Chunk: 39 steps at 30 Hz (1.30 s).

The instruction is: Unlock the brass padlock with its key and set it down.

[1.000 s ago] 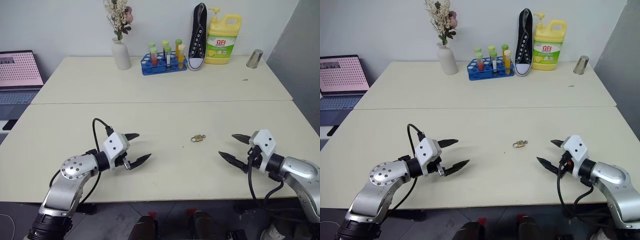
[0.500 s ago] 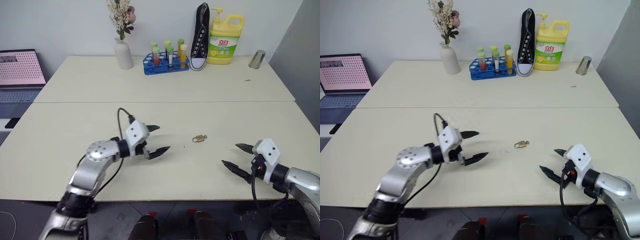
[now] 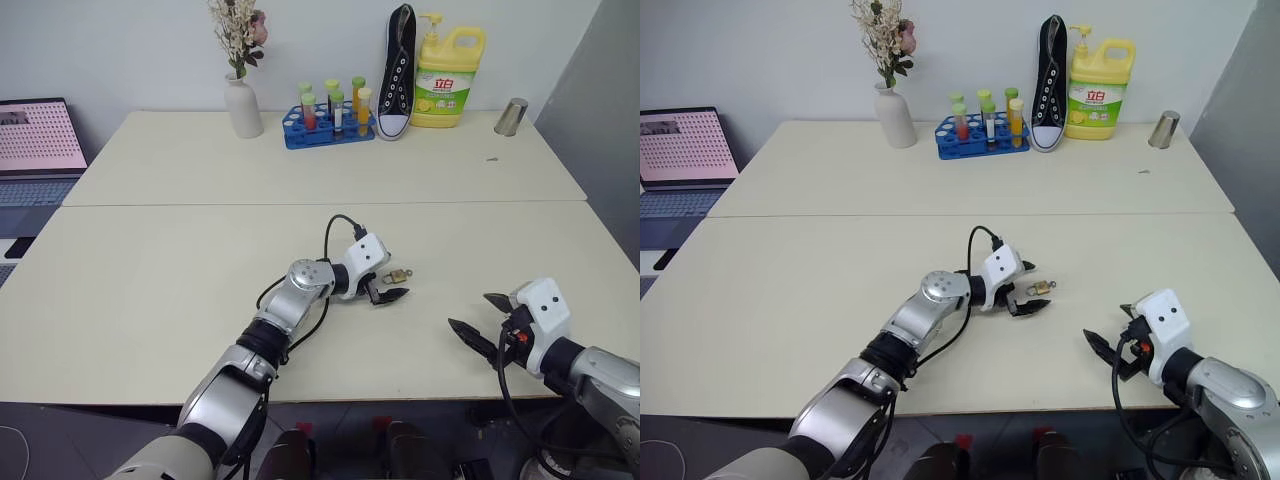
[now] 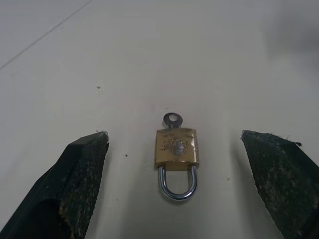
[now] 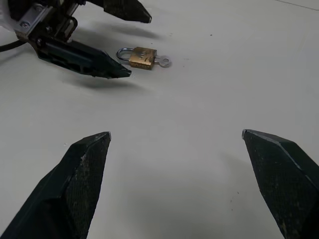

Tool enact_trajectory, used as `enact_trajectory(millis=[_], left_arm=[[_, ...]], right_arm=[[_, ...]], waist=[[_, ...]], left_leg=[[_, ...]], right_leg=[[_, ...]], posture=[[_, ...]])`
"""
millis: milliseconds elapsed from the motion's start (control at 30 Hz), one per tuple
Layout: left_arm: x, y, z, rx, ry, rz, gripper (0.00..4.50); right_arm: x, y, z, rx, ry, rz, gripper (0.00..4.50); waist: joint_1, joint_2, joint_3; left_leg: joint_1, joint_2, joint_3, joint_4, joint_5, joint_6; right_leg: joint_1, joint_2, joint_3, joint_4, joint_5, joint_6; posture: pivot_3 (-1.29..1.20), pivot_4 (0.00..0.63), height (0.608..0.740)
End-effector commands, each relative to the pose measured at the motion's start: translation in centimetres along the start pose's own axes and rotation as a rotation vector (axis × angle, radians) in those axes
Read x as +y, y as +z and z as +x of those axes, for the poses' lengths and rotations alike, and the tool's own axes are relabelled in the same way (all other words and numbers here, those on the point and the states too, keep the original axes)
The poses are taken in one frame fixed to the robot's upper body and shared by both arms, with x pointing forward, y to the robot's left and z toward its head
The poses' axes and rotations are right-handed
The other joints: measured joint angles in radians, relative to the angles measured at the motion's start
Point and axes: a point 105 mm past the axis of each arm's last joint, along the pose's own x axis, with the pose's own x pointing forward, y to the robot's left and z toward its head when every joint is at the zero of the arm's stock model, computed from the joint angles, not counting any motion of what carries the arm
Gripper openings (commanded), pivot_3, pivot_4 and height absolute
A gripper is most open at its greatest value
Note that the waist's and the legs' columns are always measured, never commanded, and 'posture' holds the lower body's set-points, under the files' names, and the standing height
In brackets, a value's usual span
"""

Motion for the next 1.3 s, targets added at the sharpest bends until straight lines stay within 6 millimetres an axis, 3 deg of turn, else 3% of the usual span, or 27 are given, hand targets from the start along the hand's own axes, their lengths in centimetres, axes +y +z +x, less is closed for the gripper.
enact_trajectory(millis=[33,200,267,633,867,967,1100,1300], left_arm=[[0.1,0.6,0.3,-0.016,-0.024,0.015,4.5],[-0.9,-0.1,0.7,0.012,-0.084,-0.01,4.5],[-1.1,-0.2,0.9,0.022,-0.091,-0.013,4.12],[-1.1,-1.1,2.1,0.109,-0.101,0.016,0.97],[-1.5,-0.8,1.2,0.051,-0.134,0.113,0.97],[-0.3,0.1,-1.8,-0.048,-0.078,0.252,0.97],[-0.4,0.7,-8.4,-0.16,-0.034,0.537,0.97],[-0.3,2.3,-13.6,-0.262,0.088,0.845,0.97]], right_arm=[[0.6,1.5,-0.4,-0.051,-0.001,-0.025,4.43],[1.4,2.0,-0.3,-0.063,0.017,-0.029,4.43],[1.5,2.0,-0.3,-0.062,0.019,-0.027,4.5],[1.7,2.0,-0.3,-0.06,0.029,-0.028,4.5],[2.4,2.3,-0.3,-0.07,0.076,-0.045,4.5],[3.5,3.0,-0.2,-0.093,0.159,-0.067,4.5],[3.7,3.8,0.6,-0.124,0.225,-0.113,4.5],[5.0,4.3,1.8,-0.135,0.377,-0.139,4.5]], waist=[[0.0,0.0,0.0],[0.001,0.0,0.0],[0.001,0.0,0.0],[0.003,0.0,0.0],[0.003,0.0,0.0],[-0.011,0.0,0.0],[-0.021,0.0,0.0],[0.026,0.0,0.0]], left_leg=[[0.0,0.0,0.0,0.0,0.0,0.0],[0.0,0.0,0.0,0.0,0.0,0.0],[0.0,0.0,0.0,0.0,0.0,0.0],[0.0,-0.001,-0.001,0.001,0.0,0.0],[0.002,-0.001,-0.002,0.001,0.0,0.0],[0.002,0.0,-0.001,0.0,0.0,0.0],[0.002,0.003,0.0,-0.003,0.001,-0.001],[0.0,0.003,-0.003,0.0,0.0,0.0]], right_leg=[[0.0,0.0,0.0,0.0,0.0,0.0],[0.0,0.0,0.0,0.0,0.0,0.0],[0.0,0.0,0.0,0.0,0.0,0.0],[0.002,0.0,-0.001,0.0,-0.001,0.002],[0.004,0.0,-0.001,0.0,-0.001,0.003],[0.002,0.0,0.0,0.0,-0.001,0.002],[-0.003,0.002,0.002,0.002,0.0,0.001],[0.0,-0.004,0.0,-0.001,0.0,0.001]], posture=[[0.0,0.15,0.74],[0.0,0.15,0.74],[0.0,0.15,0.74],[0.0,0.15,0.74],[0.0,0.15,0.74],[0.0,0.15,0.74],[0.0,0.15,0.74],[0.0,0.15,0.74]])
